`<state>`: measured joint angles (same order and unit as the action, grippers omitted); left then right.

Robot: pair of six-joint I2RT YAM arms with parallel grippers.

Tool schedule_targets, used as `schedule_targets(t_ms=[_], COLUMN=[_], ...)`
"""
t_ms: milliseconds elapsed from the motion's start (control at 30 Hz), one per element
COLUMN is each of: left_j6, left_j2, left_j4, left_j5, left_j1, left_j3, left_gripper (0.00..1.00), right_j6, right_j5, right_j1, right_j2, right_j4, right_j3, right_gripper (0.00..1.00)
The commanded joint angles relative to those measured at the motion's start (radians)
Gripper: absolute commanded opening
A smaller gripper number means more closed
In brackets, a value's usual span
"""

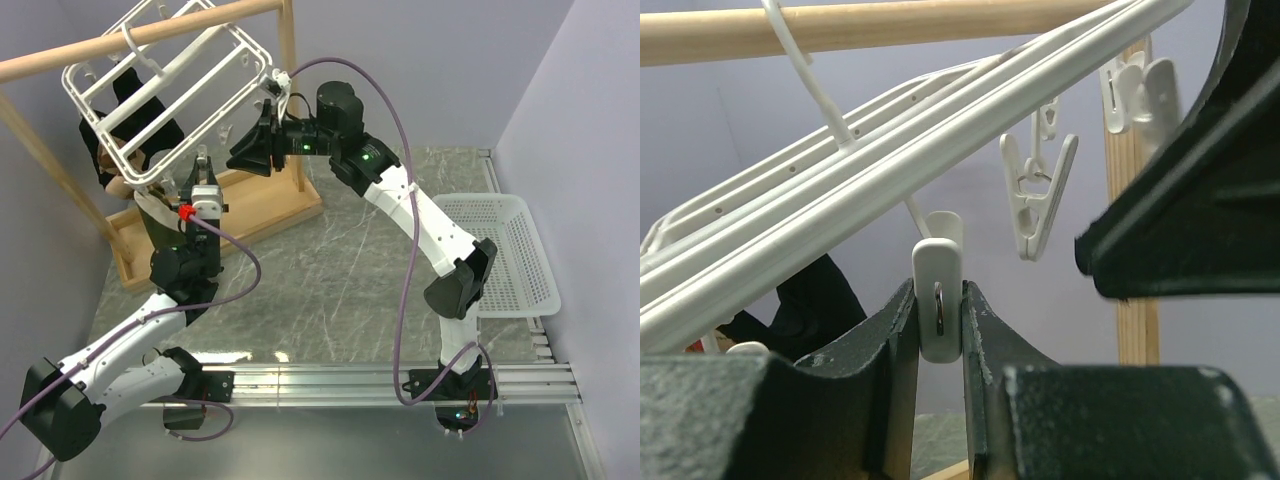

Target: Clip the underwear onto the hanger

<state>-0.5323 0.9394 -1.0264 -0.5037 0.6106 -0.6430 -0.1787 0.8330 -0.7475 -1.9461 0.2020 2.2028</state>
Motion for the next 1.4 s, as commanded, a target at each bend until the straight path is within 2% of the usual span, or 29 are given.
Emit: schedule_targets(t_ms=[0, 567, 1033, 1367], left_j6=[0.023, 0.034, 0.037, 0.038], left_j2=[-0.020, -0.050, -0.045, -0.044], left_j4=[-0.015, 0.009, 0.022, 0.026], left_j5=[0.037, 0.082, 0.113, 0.128], left_j1=[-0.006, -0.009, -0.015, -0.022], left_j3=[0.006, 0.026, 0.036, 0.040], left_gripper=[0.13, 0.13, 0.12, 0.12], right_j6=[-0.031, 0.054, 0.097, 0.113], right_j5=[-0.008, -0.011, -0.038, -0.049], right_j1=[0.004, -0.044, -0.066, -0.072], right_j2=[0.035, -0.089, -0.120, -0.163], right_j4=[-0.027, -0.036, -0.075, -0.065], right_j3=[0.093, 0.207, 0.219, 0.270], right_gripper=[0.47, 0.51, 0.64, 0.66])
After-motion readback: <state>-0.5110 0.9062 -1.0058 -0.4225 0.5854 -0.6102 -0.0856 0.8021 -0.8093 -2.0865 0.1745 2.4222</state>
